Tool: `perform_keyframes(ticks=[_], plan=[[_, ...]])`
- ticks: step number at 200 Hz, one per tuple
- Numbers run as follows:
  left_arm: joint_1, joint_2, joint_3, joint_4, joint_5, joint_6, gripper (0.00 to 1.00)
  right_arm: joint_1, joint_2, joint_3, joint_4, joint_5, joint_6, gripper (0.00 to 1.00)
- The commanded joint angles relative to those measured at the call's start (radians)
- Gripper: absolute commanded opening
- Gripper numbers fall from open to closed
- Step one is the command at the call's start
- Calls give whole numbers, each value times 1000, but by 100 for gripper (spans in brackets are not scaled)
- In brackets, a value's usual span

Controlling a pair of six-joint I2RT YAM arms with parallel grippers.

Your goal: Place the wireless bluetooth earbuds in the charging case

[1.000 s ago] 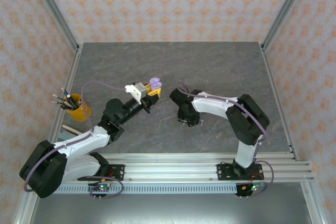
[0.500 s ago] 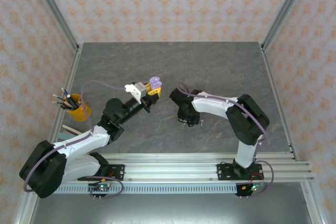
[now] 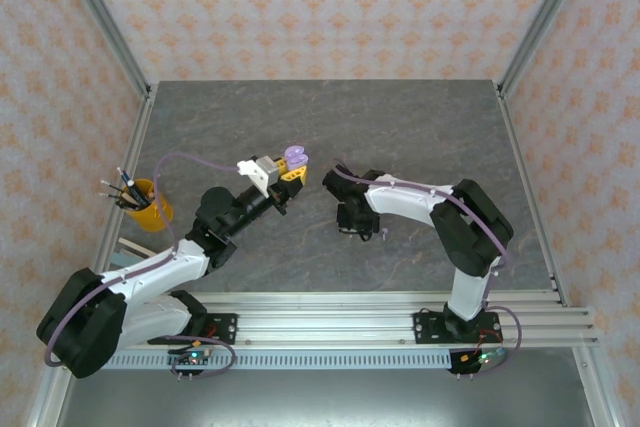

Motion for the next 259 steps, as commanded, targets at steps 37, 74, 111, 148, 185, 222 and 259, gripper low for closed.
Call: perform_keyframes(ticks=[37,74,111,148,185,222,259], plan=[[-7,-14,33,-1,21,-18,0,-2,1,64,-93,1,-172,19],[-8,-14,38,-3,21,-19,0,-2,34,113,-142,6,-171,26],[-7,-14,39,0,21,-21,0,-2,26,135,-156,3,-109,34],[-9,-15,39,3,18,-22,0,-2,-21,115,-130,5,117,40],[-8,-11,42,8,18,-22,0,9,-97,36,-7,6,311,47],[-7,2,50,8,23,-24,0,9,-54,77,-57,24,210,46],[-8,7,51,19,25,-30,0,11,-23,64,-48,26,141,46]])
